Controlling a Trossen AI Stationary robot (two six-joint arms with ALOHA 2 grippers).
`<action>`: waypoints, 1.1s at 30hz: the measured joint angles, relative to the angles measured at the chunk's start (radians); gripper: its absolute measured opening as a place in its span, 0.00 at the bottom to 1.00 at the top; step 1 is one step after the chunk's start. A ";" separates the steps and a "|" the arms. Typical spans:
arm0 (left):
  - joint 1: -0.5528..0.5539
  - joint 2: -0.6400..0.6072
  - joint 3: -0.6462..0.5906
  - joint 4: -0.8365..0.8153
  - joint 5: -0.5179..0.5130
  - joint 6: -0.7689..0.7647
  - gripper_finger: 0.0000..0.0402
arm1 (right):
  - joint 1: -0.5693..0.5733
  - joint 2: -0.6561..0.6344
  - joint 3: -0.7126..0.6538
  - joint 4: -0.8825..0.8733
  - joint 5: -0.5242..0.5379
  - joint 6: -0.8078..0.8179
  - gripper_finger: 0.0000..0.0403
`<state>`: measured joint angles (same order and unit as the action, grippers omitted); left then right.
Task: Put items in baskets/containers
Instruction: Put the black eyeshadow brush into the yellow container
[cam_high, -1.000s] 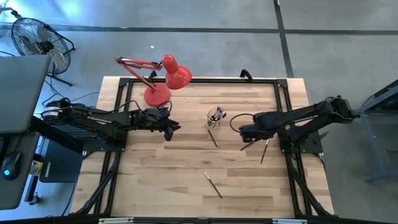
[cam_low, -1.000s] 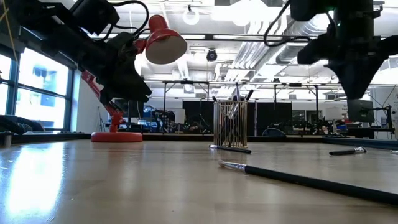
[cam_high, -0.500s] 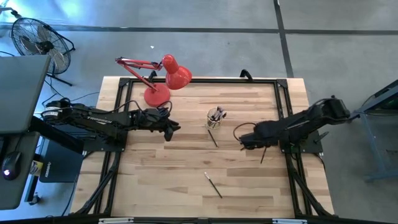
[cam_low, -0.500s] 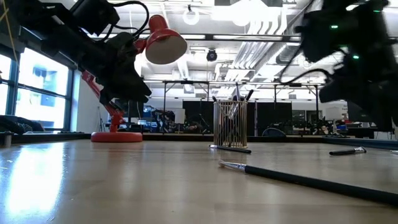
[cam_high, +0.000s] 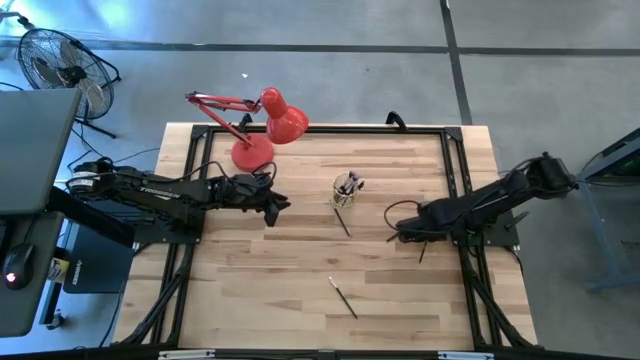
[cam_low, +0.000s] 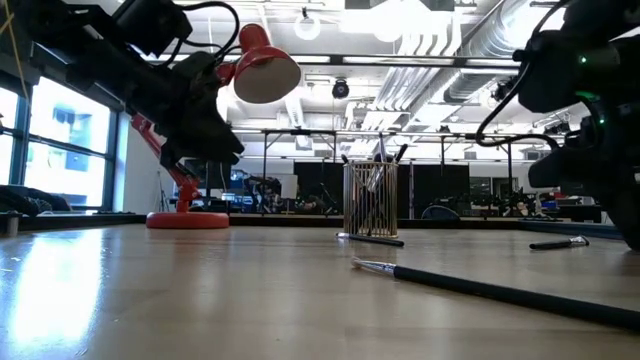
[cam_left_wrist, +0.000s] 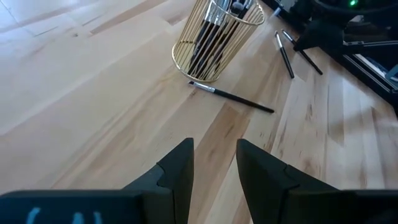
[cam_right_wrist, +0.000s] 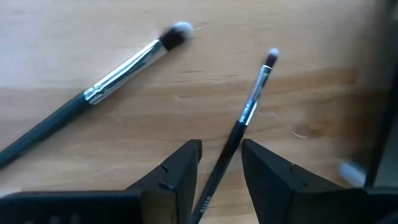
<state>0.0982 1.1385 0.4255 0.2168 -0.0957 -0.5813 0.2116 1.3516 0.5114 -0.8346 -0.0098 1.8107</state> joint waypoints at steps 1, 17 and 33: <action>0.000 0.000 0.000 0.002 0.000 0.000 0.30 | 0.000 -0.001 -0.002 0.006 0.000 -0.023 0.29; 0.000 0.000 0.000 0.023 -0.014 -0.006 0.30 | 0.094 0.014 0.074 0.057 0.002 -0.229 0.02; 0.000 0.011 0.000 0.066 0.043 -0.025 0.30 | 0.125 0.010 0.114 0.422 0.153 -0.423 0.00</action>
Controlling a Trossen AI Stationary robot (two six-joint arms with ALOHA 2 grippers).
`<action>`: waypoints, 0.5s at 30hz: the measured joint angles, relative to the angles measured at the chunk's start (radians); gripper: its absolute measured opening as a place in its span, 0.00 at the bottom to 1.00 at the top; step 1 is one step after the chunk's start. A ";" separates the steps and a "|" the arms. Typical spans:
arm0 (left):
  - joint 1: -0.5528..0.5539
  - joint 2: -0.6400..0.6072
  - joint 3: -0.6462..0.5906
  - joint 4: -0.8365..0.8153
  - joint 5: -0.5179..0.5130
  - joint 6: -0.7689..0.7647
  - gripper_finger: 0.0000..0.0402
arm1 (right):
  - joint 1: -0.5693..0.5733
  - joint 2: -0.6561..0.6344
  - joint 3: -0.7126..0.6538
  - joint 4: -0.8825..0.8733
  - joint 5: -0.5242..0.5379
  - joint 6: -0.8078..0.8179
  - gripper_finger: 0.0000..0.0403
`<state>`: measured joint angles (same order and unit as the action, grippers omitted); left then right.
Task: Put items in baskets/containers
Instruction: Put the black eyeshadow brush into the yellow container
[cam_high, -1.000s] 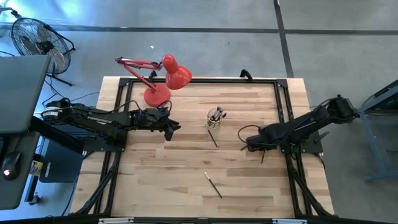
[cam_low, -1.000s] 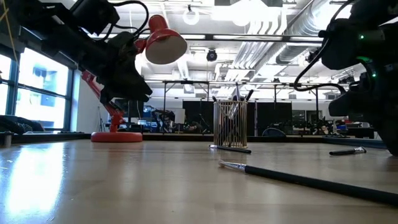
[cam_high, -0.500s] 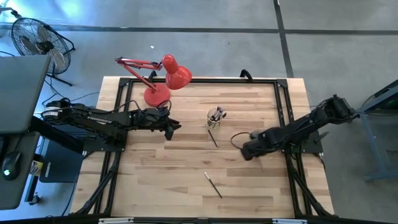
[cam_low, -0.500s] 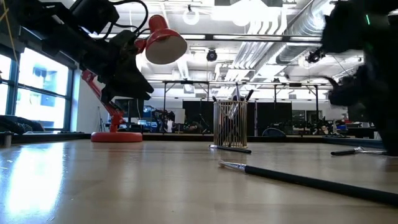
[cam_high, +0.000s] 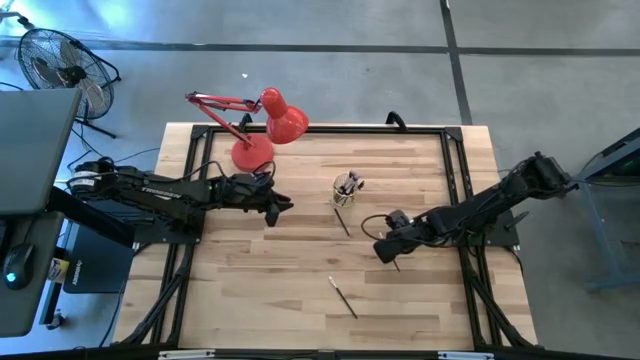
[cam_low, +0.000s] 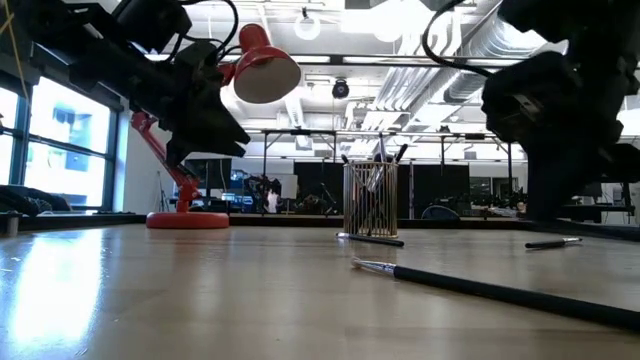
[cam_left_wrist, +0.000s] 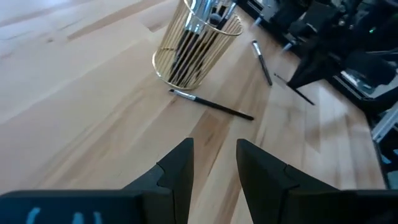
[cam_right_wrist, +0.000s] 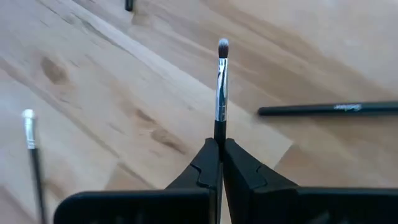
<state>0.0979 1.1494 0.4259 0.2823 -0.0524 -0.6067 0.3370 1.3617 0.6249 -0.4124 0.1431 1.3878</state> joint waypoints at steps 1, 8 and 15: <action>0.000 0.002 0.000 0.006 0.006 0.000 0.30 | 0.001 0.000 0.000 0.001 0.011 -0.007 0.00; -0.003 0.002 0.000 0.066 0.038 -0.030 0.30 | 0.000 0.000 0.000 0.013 0.078 -0.053 0.01; -0.110 0.017 0.000 0.074 -0.093 -0.151 0.30 | 0.000 0.000 0.000 0.014 0.096 -0.093 0.00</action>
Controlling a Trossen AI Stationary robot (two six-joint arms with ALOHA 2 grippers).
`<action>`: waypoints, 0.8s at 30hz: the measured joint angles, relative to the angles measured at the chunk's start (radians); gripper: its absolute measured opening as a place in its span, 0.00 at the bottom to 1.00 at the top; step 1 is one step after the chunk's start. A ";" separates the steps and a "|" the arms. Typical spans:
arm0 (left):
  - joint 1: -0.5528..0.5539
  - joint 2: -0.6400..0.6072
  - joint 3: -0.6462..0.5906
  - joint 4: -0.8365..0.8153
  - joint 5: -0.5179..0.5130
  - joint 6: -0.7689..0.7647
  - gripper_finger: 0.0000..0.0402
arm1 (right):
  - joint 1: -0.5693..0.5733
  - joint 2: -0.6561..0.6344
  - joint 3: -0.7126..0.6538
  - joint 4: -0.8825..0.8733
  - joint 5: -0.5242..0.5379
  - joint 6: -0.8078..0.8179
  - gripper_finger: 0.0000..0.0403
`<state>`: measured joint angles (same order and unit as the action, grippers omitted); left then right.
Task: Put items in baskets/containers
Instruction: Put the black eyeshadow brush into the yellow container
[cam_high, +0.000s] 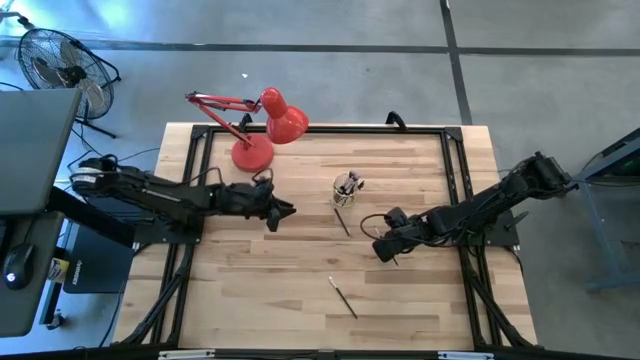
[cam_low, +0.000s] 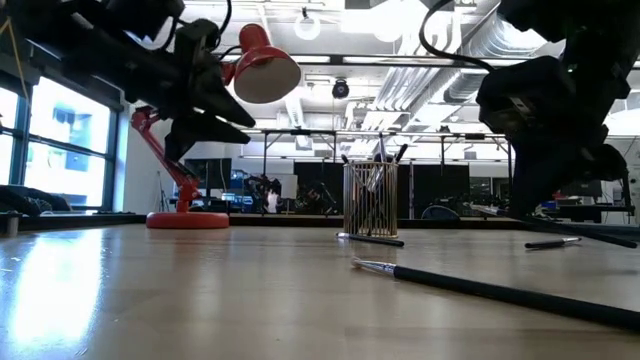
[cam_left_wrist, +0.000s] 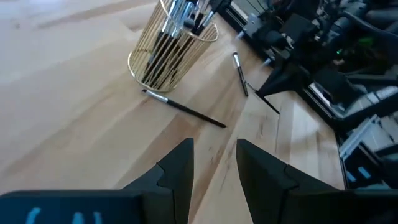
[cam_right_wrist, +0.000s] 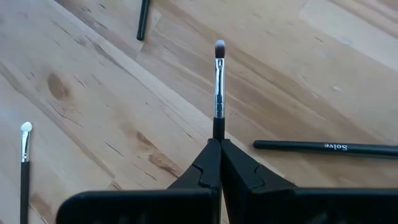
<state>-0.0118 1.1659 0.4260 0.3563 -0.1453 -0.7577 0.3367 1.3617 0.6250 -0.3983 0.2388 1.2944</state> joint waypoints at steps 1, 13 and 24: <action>-0.020 0.015 0.000 0.006 -0.032 -0.027 0.30 | 0.000 0.000 0.000 0.001 0.002 -0.005 0.00; -0.175 0.290 0.001 0.323 -0.147 -0.349 0.30 | -0.004 0.000 0.000 0.013 0.043 -0.052 0.00; -0.179 0.506 0.145 0.342 -0.150 -0.521 0.30 | -0.060 -0.001 0.000 0.128 0.044 -0.132 0.00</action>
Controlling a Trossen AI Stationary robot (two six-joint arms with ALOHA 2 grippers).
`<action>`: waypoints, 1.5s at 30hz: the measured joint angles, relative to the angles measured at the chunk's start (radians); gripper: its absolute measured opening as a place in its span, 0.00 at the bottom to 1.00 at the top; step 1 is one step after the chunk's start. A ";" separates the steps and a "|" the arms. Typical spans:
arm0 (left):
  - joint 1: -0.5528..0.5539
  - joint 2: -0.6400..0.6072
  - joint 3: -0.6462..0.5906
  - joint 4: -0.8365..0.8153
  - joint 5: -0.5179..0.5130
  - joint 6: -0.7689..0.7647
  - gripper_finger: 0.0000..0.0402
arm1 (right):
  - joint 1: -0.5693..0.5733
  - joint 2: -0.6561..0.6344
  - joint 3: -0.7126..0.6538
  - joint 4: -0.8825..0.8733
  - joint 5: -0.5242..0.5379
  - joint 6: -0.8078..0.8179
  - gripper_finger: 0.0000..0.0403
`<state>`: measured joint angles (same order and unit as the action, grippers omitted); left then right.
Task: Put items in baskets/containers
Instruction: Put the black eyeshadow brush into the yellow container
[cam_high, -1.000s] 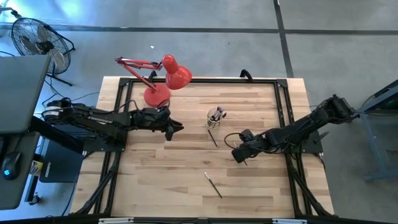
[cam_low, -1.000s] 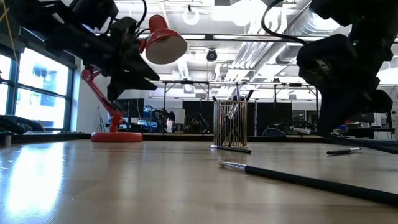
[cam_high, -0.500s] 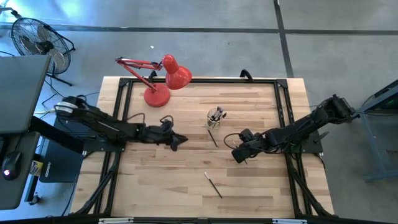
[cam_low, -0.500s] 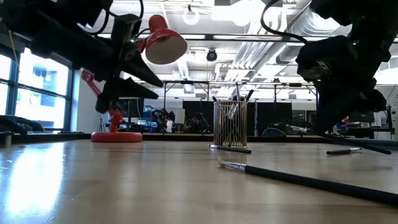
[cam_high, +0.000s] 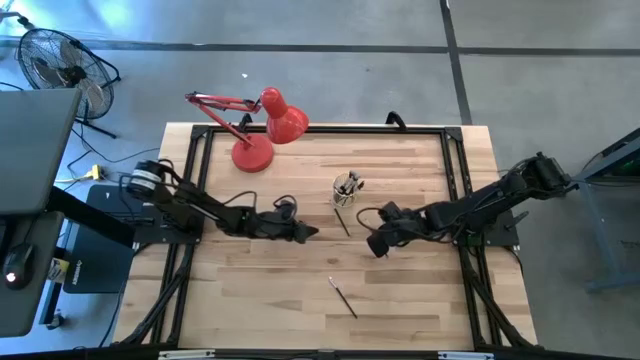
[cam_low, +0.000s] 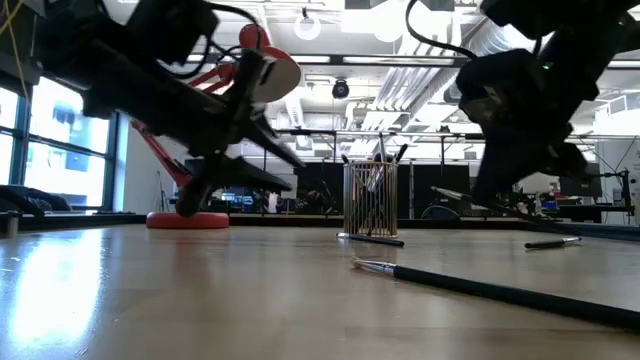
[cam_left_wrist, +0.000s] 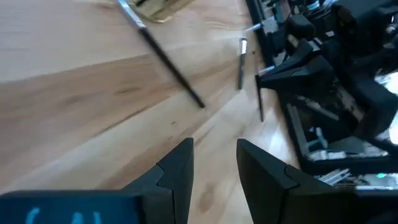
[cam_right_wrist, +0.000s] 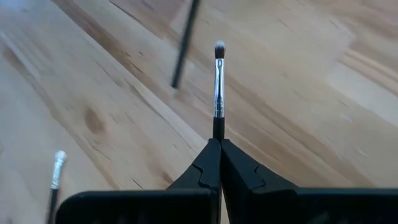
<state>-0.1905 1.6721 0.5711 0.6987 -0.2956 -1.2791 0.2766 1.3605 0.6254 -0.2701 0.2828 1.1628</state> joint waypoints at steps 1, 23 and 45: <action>0.000 0.012 0.022 0.000 -0.003 -0.008 0.30 | -0.003 0.000 0.000 0.016 0.000 -0.007 0.00; 0.012 0.168 0.371 -0.215 0.002 0.074 0.30 | -0.008 0.000 0.000 0.086 -0.004 -0.058 0.00; 0.160 0.161 0.371 -0.367 0.539 0.431 0.30 | 0.098 0.001 0.000 0.056 0.092 0.029 0.00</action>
<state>-0.0310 1.8332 0.9421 0.3312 0.2435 -0.8479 0.3746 1.3617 0.6254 -0.2142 0.3750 1.1919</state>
